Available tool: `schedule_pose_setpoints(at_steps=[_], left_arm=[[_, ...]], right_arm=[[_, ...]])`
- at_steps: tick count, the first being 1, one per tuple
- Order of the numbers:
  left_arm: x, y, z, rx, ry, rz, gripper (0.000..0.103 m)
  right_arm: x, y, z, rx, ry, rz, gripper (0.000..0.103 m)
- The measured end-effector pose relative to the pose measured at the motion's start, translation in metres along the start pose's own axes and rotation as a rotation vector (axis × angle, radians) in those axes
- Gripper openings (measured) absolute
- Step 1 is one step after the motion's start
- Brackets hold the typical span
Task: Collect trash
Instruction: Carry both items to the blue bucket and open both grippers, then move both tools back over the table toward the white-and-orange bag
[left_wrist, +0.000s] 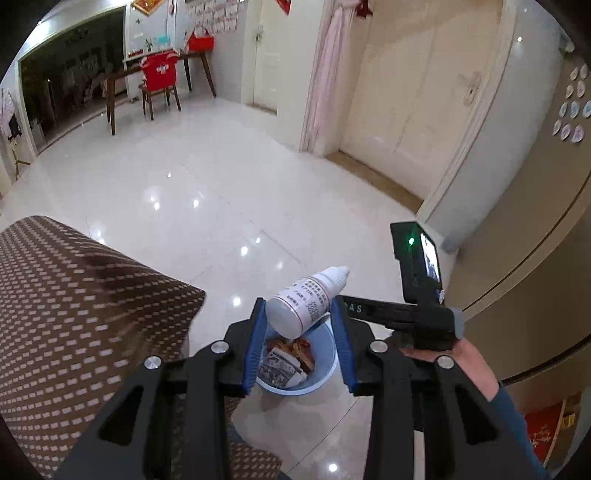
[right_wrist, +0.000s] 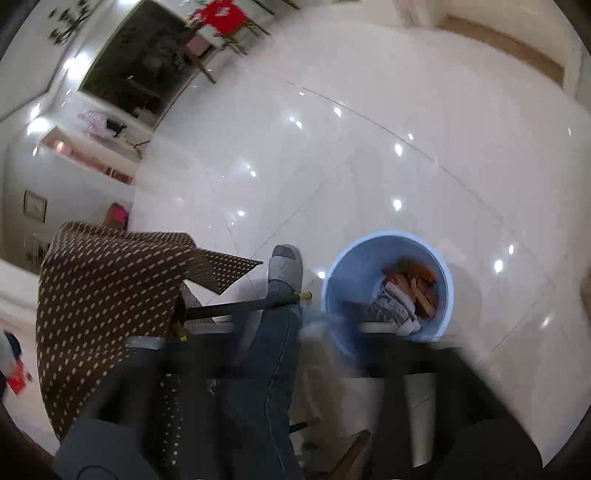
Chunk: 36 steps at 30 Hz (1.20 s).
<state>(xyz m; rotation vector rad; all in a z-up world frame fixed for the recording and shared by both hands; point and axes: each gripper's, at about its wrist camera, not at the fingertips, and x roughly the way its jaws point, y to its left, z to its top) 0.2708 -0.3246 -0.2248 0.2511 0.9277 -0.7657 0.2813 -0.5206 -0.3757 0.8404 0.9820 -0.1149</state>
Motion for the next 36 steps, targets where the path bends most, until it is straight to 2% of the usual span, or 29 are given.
schedule_pose_setpoints(at_steps=[3,7,13,14,15,16,17,21,29,36], left_arm=[[0.029,-0.004,0.002,-0.011,0.052,0.011,0.034],[0.068,0.001,0.001,-0.049,0.132,0.018,0.034],[0.120,0.011,0.003,-0.150,0.220,-0.008,0.037],[0.123,0.012,0.004,-0.166,0.229,-0.016,0.057],[0.126,0.016,0.007,-0.185,0.234,-0.016,0.083],[0.125,0.019,0.009,-0.206,0.219,0.011,0.090],[0.120,0.021,0.011,-0.215,0.192,0.041,0.093],[0.106,0.024,0.014,-0.219,0.169,0.076,0.094],[0.039,0.017,0.011,-0.180,0.054,0.082,0.094],[-0.021,0.010,0.011,-0.138,-0.058,0.072,0.094]], right_arm=[[-0.008,-0.026,0.003,0.079,-0.028,0.004,0.079],[-0.030,-0.046,0.001,0.098,-0.076,-0.001,0.079],[-0.076,-0.044,0.001,0.078,-0.172,0.019,0.083],[-0.085,-0.042,-0.001,0.073,-0.184,0.022,0.084],[-0.092,-0.040,-0.002,0.066,-0.199,0.025,0.085],[-0.097,-0.038,-0.002,0.060,-0.209,0.027,0.086],[-0.101,-0.037,-0.003,0.054,-0.219,0.028,0.088],[-0.117,-0.031,-0.007,0.045,-0.256,0.025,0.095],[-0.124,0.004,-0.017,0.006,-0.285,0.003,0.097],[-0.141,0.046,-0.023,-0.076,-0.327,0.025,0.097]])
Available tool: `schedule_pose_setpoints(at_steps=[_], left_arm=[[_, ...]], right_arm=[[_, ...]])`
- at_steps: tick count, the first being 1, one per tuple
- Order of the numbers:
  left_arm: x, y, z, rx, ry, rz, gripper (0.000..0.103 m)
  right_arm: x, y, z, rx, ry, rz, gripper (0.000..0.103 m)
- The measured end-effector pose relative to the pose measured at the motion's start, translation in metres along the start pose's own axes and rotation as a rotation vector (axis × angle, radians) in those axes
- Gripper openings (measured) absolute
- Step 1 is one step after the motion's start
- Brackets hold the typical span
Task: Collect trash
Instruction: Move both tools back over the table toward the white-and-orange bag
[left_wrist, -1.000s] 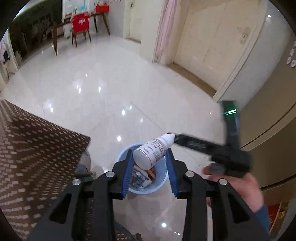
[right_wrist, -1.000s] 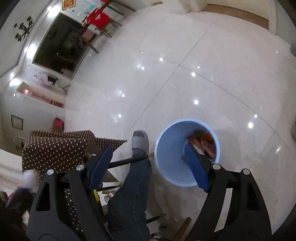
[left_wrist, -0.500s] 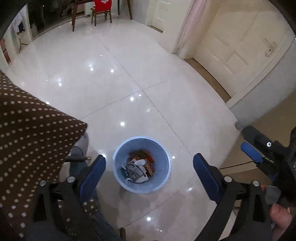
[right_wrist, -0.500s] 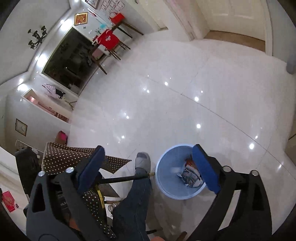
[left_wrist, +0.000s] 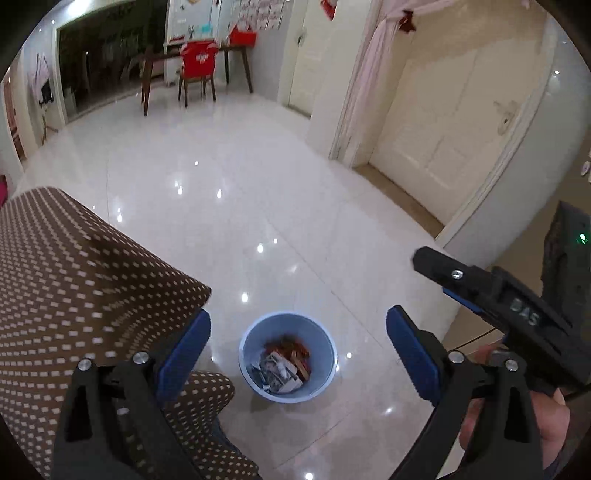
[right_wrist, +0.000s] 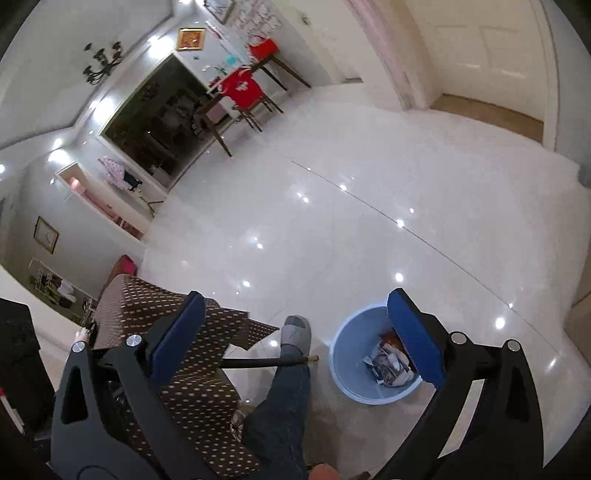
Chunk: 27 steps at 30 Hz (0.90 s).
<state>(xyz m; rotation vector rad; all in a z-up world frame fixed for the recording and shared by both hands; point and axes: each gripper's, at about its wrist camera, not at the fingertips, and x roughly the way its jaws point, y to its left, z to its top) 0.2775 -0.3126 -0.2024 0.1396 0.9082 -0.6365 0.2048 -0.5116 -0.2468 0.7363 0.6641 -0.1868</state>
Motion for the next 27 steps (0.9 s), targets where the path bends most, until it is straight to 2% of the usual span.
schedule_pose_setpoints(at_steps=[7,14,20,27], left_arm=[[-0.058,0.018,-0.003,0.006,-0.113,0.010,0.095],[-0.108,0.055,-0.014,-0.020,-0.216,0.046,0.096],[-0.149,0.102,-0.024,-0.074,-0.292,0.092,0.096],[-0.191,0.169,-0.036,-0.130,-0.360,0.188,0.096]], right_arm=[[-0.017,0.058,-0.002,-0.090,-0.035,0.050,0.097],[-0.025,0.124,-0.007,-0.191,-0.055,0.103,0.097],[-0.026,0.186,-0.014,-0.296,-0.057,0.148,0.097],[-0.006,0.271,-0.027,-0.440,-0.020,0.216,0.097]])
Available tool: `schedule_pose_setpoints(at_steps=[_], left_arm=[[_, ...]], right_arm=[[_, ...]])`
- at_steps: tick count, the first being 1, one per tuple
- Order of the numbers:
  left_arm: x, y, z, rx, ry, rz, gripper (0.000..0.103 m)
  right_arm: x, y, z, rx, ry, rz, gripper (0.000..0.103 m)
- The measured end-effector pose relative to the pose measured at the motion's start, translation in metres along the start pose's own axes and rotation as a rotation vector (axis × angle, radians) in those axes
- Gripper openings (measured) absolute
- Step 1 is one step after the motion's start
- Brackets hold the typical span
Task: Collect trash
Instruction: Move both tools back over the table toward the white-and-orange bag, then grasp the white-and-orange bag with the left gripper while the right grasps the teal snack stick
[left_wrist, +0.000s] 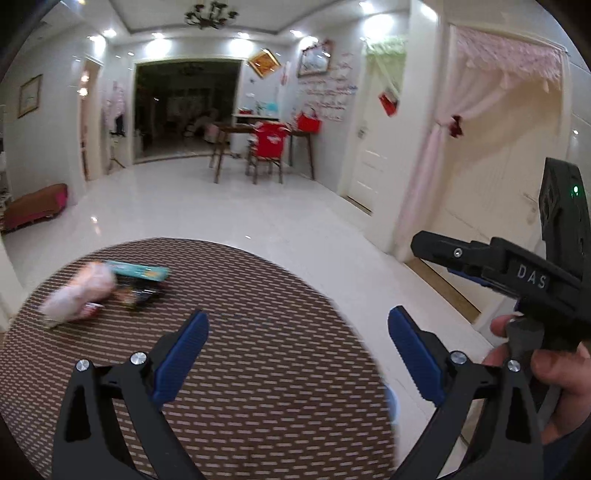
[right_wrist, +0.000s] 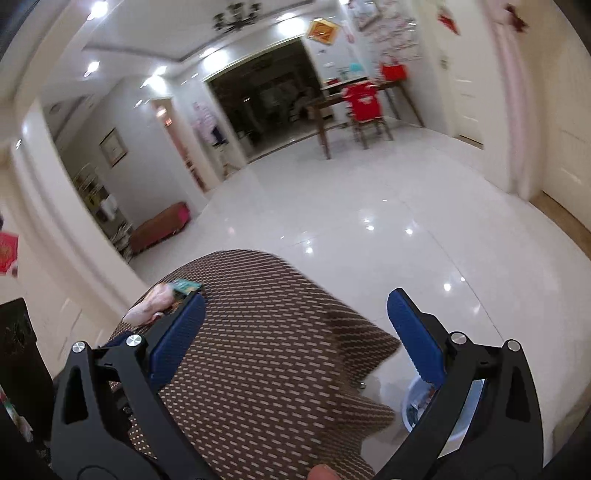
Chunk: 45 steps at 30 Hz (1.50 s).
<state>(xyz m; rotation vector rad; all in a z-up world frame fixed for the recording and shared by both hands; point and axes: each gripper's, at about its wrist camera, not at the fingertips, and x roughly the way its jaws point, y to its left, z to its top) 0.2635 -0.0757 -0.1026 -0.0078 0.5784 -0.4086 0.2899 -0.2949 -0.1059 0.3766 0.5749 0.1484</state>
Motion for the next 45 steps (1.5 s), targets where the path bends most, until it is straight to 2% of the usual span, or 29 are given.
schedule_pose_setpoints(at_steps=[6,12,17,21,25,29,31,33,39,42,45], left_arm=[[-0.011,0.082,0.007,-0.039,-0.034,0.165,0.096],[0.001,0.180,0.011,-0.109,0.001,0.302,0.096],[0.028,0.228,0.019,-0.109,0.077,0.310,0.096],[0.056,0.241,0.023,-0.044,0.140,0.313,0.096],[0.079,0.245,0.024,0.026,0.197,0.315,0.096],[0.098,0.251,0.025,0.041,0.220,0.295,0.096],[0.105,0.261,0.022,-0.008,0.219,0.266,0.096],[0.110,0.268,0.017,-0.051,0.233,0.242,0.096],[0.126,0.259,0.009,0.059,0.253,0.296,0.096],[0.125,0.257,0.012,0.050,0.245,0.283,0.096],[0.125,0.262,0.014,0.029,0.239,0.293,0.096]], right_arm=[[0.069,0.078,0.015,-0.178,0.095,0.098,0.097],[0.141,0.130,0.013,-0.319,0.215,0.168,0.097],[0.197,0.161,0.008,-0.398,0.302,0.221,0.097],[0.246,0.183,0.015,-0.464,0.375,0.260,0.097],[0.285,0.199,0.013,-0.520,0.439,0.251,0.097],[0.304,0.200,0.004,-0.536,0.451,0.268,0.095],[0.310,0.195,-0.002,-0.509,0.448,0.275,0.087],[0.317,0.197,-0.008,-0.533,0.464,0.252,0.084],[0.322,0.208,-0.017,-0.630,0.458,0.221,0.084],[0.330,0.217,-0.029,-0.652,0.472,0.214,0.078],[0.339,0.220,-0.035,-0.658,0.480,0.212,0.067]])
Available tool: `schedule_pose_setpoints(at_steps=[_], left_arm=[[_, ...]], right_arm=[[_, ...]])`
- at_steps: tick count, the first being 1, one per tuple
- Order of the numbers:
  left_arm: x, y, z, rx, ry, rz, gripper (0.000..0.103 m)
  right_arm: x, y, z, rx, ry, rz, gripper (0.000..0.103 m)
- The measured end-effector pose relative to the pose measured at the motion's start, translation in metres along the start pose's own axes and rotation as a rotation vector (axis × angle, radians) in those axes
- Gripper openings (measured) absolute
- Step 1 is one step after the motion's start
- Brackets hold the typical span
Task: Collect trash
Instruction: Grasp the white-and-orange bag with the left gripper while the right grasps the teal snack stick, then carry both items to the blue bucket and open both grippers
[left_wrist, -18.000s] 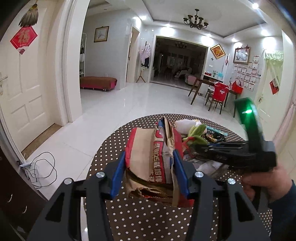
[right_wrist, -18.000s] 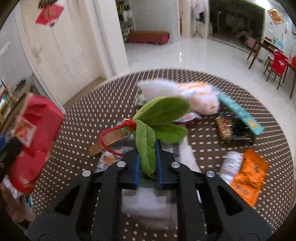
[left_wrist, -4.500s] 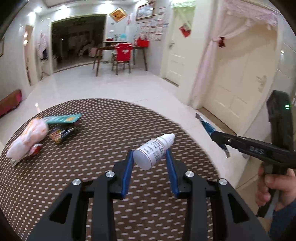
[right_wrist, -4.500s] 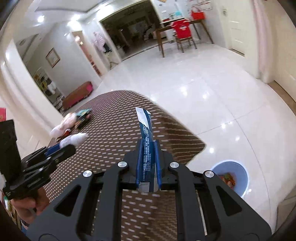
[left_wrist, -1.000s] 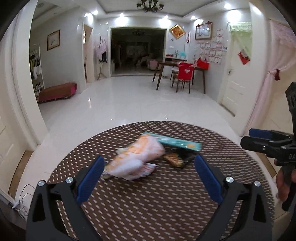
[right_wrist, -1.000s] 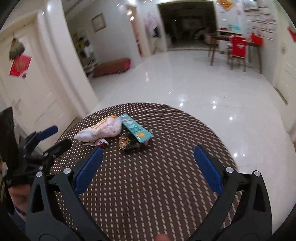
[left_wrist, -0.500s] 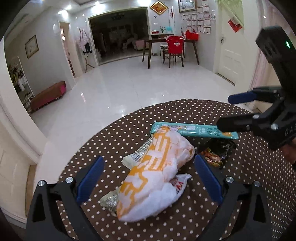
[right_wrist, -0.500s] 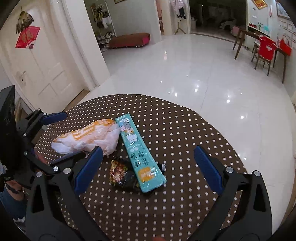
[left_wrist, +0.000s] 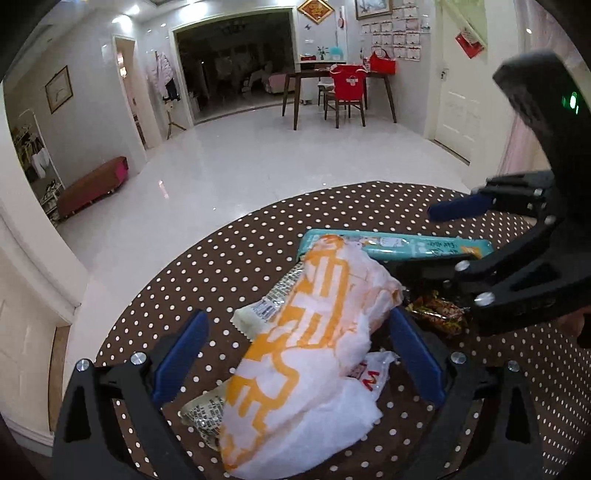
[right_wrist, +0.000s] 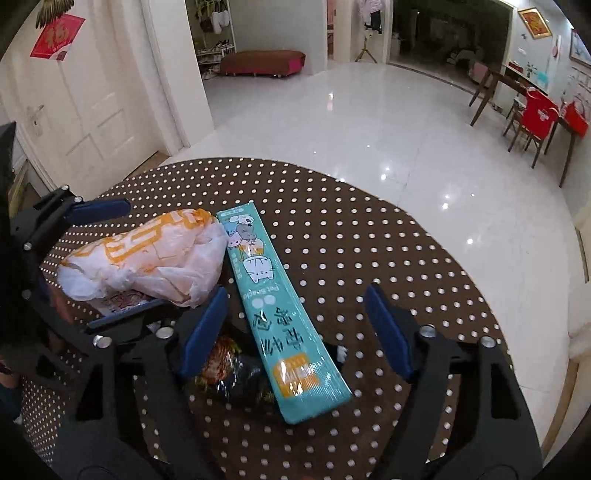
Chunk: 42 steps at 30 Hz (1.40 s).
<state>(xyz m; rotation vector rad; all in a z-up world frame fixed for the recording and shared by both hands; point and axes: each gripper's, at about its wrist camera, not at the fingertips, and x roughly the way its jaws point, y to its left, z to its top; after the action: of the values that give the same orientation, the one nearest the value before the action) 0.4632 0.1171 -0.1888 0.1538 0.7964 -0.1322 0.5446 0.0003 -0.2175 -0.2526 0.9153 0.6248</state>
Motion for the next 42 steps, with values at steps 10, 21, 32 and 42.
schedule_pose_setpoints(at_steps=[10,21,32,42], left_arm=[[0.002,0.008,-0.001,-0.036,-0.006,-0.050,0.056],[-0.021,0.020,-0.011,-0.116,-0.123,-0.039,0.050],[-0.105,-0.005,-0.022,-0.184,-0.232,-0.128,0.050],[-0.176,-0.121,-0.044,-0.107,-0.258,-0.252,0.050]], right_arm=[[0.005,0.004,-0.003,0.006,-0.016,-0.004,0.028],[-0.042,-0.014,0.000,0.082,-0.154,0.031,0.028],[-0.149,-0.029,-0.077,0.279,-0.262,0.043,0.028],[-0.249,-0.070,-0.192,0.457,-0.350,-0.057,0.028]])
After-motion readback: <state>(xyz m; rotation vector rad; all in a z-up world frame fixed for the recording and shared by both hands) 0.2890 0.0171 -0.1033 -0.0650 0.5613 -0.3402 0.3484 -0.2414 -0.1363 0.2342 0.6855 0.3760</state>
